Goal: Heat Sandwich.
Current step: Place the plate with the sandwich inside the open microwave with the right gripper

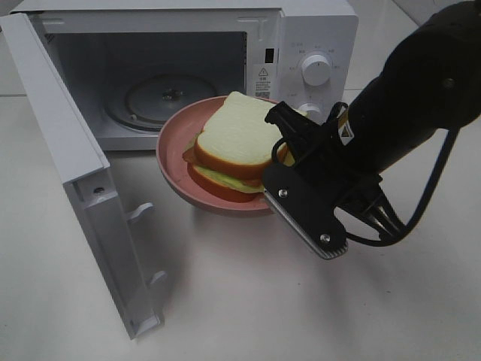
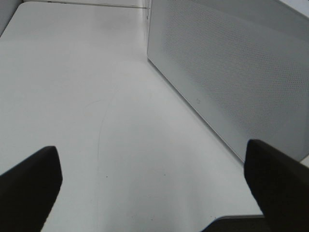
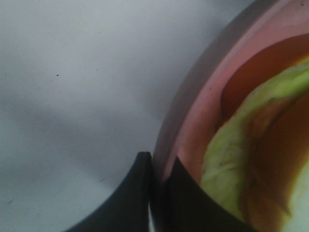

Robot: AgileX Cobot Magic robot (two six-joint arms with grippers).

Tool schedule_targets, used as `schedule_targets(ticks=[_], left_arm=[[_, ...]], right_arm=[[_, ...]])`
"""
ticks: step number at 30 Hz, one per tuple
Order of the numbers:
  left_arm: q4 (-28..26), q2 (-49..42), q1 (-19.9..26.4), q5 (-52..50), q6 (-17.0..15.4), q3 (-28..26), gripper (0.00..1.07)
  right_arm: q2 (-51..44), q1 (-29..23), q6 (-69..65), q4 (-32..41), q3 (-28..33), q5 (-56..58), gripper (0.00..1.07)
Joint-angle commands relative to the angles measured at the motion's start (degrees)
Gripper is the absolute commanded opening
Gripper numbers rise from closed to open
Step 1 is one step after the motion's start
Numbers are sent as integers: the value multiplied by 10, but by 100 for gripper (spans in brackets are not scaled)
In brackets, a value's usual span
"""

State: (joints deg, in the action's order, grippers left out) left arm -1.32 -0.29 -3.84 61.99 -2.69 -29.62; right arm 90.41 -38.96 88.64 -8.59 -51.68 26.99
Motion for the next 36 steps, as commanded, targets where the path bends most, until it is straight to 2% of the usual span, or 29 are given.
schedule_targets(ticks=[1,9,19,36], left_arm=[[-3,-10,3,-7,1,1,97],[-3,-10,3,-7,1,1,97],[-3,-10,3,-7,1,1,97],[-3,-10,3,-7,1,1,97]], right_arm=[[14,1,22,13,-21,-22,0],[48,1,53,25,-56,-42,0],[99,1,126,108,-111,-50,0],[193,3,117,105,-227,-29,0]])
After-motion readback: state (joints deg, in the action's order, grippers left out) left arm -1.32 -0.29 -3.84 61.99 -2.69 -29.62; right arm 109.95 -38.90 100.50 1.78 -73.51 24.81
